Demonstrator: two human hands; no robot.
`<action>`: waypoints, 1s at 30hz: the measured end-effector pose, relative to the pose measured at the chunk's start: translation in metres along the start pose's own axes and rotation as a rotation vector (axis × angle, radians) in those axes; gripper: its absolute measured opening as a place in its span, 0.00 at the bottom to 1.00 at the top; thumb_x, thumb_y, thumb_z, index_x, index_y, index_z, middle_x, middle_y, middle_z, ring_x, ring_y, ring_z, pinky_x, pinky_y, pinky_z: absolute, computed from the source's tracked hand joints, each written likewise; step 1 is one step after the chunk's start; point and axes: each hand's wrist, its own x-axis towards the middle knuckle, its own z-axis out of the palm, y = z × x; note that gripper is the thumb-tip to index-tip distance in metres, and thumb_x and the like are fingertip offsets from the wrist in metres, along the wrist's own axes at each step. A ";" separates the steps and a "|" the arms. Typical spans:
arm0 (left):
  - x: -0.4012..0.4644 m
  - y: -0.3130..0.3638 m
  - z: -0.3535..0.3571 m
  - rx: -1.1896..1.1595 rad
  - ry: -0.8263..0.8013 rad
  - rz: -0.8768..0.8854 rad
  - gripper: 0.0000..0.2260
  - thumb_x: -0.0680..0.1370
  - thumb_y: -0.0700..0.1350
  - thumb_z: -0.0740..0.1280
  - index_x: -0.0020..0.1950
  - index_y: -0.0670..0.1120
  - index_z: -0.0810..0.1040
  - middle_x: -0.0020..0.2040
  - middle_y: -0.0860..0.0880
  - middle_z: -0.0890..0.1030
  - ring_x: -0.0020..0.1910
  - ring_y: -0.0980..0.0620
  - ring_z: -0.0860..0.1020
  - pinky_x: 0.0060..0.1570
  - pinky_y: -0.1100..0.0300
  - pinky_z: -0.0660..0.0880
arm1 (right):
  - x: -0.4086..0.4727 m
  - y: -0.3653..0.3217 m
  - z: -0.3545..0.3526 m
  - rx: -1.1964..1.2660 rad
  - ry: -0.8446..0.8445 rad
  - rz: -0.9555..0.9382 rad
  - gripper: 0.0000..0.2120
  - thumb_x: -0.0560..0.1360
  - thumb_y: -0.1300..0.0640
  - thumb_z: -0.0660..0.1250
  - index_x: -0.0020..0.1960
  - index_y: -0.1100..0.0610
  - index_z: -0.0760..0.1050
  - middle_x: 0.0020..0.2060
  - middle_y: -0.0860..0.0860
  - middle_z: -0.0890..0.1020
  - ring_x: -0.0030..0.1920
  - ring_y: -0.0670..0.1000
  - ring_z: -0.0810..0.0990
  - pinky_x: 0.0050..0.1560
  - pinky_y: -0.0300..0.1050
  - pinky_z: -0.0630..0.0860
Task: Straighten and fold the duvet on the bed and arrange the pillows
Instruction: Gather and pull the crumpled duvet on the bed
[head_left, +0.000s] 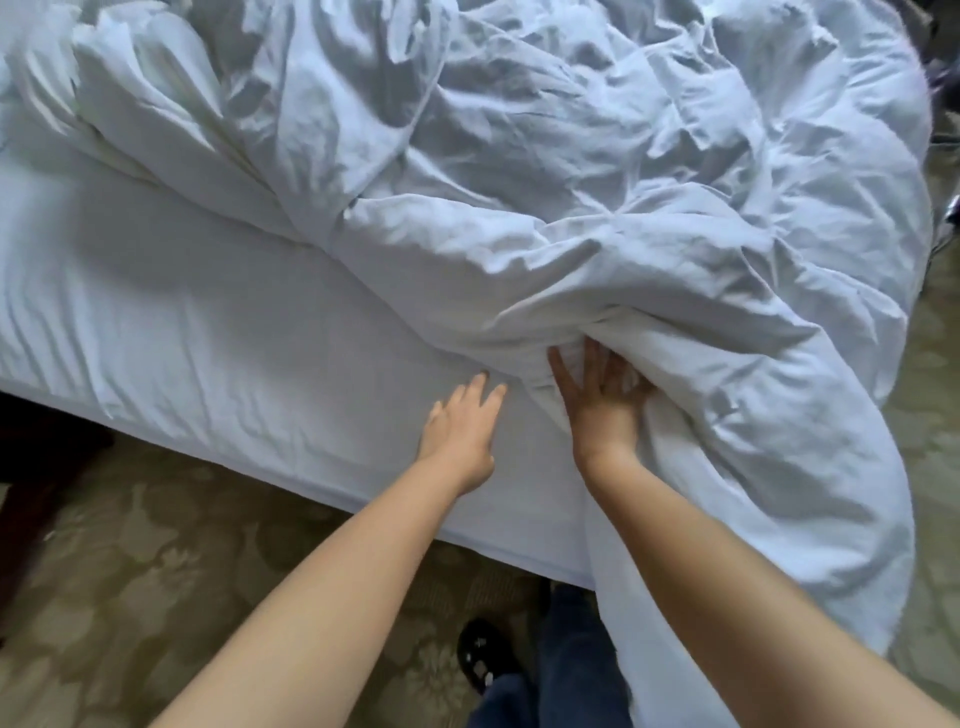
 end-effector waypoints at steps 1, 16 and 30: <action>0.007 0.003 -0.006 0.022 0.003 -0.007 0.38 0.74 0.36 0.64 0.78 0.51 0.48 0.78 0.48 0.47 0.76 0.46 0.52 0.73 0.50 0.55 | 0.010 0.003 -0.009 -0.001 -0.004 -0.007 0.43 0.79 0.59 0.60 0.74 0.48 0.26 0.74 0.65 0.38 0.74 0.68 0.48 0.64 0.68 0.63; 0.106 0.076 -0.174 0.156 0.139 -0.072 0.51 0.72 0.48 0.71 0.74 0.59 0.29 0.74 0.47 0.26 0.75 0.42 0.33 0.71 0.35 0.45 | 0.098 0.197 -0.197 -0.005 0.501 0.004 0.12 0.50 0.66 0.59 0.28 0.53 0.74 0.22 0.49 0.76 0.26 0.52 0.77 0.27 0.36 0.69; 0.215 0.097 -0.200 0.202 0.108 0.006 0.45 0.75 0.54 0.68 0.75 0.60 0.34 0.77 0.46 0.33 0.76 0.39 0.38 0.73 0.39 0.46 | 0.201 0.245 -0.144 -0.095 0.664 -0.204 0.08 0.63 0.64 0.65 0.38 0.54 0.79 0.38 0.54 0.82 0.35 0.55 0.77 0.34 0.43 0.69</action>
